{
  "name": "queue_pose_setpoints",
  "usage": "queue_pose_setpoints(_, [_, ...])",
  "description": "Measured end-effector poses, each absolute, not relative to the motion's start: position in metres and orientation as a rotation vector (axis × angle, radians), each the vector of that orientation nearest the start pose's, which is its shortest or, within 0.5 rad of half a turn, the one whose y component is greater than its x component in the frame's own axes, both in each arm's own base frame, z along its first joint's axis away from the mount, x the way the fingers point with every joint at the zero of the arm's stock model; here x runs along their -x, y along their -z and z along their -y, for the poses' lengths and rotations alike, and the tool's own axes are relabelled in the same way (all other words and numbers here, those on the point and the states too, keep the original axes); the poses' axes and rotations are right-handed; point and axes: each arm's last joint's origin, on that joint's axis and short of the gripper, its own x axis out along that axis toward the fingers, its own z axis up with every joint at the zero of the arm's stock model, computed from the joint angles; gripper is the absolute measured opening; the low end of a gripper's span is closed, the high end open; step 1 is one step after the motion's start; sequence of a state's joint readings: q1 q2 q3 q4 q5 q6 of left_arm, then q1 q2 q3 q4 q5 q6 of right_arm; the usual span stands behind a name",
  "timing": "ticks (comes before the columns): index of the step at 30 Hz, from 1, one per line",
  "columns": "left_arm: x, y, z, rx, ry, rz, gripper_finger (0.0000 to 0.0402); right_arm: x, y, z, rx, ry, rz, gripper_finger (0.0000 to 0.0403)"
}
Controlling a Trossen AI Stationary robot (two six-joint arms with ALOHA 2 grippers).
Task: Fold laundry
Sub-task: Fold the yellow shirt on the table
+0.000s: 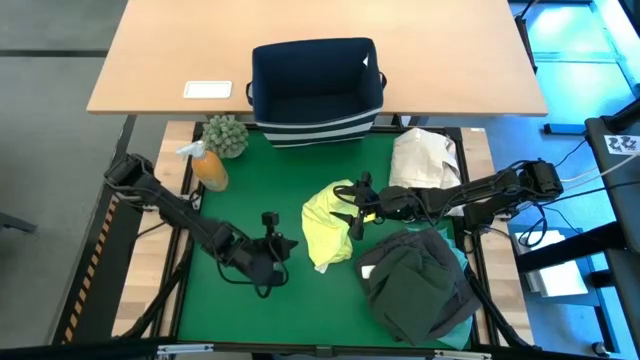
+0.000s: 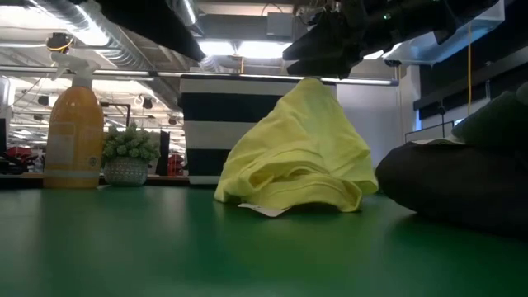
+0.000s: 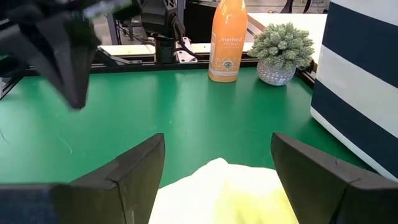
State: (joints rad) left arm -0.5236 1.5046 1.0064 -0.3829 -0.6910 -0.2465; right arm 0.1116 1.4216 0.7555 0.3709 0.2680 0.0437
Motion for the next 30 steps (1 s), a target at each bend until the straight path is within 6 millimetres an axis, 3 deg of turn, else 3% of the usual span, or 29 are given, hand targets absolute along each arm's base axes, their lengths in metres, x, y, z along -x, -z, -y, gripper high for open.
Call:
queue_pose_setpoints(10, [-0.291,-0.212,0.118,-0.135,0.004,-0.605,0.0016,-0.301,-0.233,-0.026,0.012,0.162,-0.286,0.0292])
queue_pose_setpoints(21, [-0.288,-0.201,0.113,-0.145,-0.077,-0.556,0.0128,-0.301,-0.232,-0.026,0.012,0.162,-0.287,0.0292])
queue_pose_setpoints(30, [-0.288,-0.194,0.107,-0.115,-0.084,-0.536,0.0173,-0.301,-0.232,-0.026,0.012,0.162,-0.287,0.0292])
